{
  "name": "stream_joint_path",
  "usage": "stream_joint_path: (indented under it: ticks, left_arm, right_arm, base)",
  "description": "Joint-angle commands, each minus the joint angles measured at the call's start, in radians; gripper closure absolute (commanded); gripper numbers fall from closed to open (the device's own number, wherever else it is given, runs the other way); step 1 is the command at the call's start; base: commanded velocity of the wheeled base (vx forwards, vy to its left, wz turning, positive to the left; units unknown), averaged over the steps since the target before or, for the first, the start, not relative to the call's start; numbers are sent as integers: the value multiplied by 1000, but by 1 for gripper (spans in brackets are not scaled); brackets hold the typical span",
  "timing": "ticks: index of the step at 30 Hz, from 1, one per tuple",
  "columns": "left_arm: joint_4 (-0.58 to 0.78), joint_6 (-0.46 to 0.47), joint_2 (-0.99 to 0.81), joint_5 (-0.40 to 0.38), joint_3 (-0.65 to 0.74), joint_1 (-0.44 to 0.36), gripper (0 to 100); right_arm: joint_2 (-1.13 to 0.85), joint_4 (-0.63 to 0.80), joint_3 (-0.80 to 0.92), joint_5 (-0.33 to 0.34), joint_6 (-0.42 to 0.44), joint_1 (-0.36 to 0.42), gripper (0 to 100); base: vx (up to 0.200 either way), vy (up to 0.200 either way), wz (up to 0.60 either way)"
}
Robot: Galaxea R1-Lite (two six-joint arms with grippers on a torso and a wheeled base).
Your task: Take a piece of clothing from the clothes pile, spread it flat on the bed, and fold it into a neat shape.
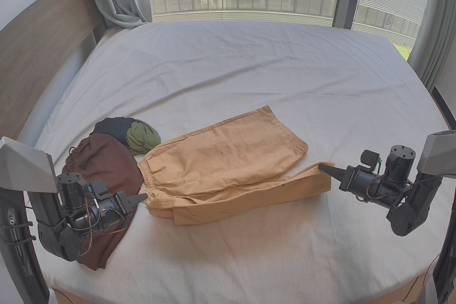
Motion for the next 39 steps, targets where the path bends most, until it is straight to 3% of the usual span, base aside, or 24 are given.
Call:
stream_joint_path:
  ticks: [1,13,39]
  left_arm:
    - [-1,-13,-9,14,-13,-5,100]
    - [-1,-58,-65,15,-21,-2,100]
    - [-1,-105,-56,93,-64,4,100]
  right_arm:
    - [-1,-1,-38,0,9,-2,100]
    - [-12,24,-119,0,33,9,100]
    - [7,329,-539,0,33,17,100]
  base:
    - [0,0,0]
    - [0,0,0]
    - [0,0,0]
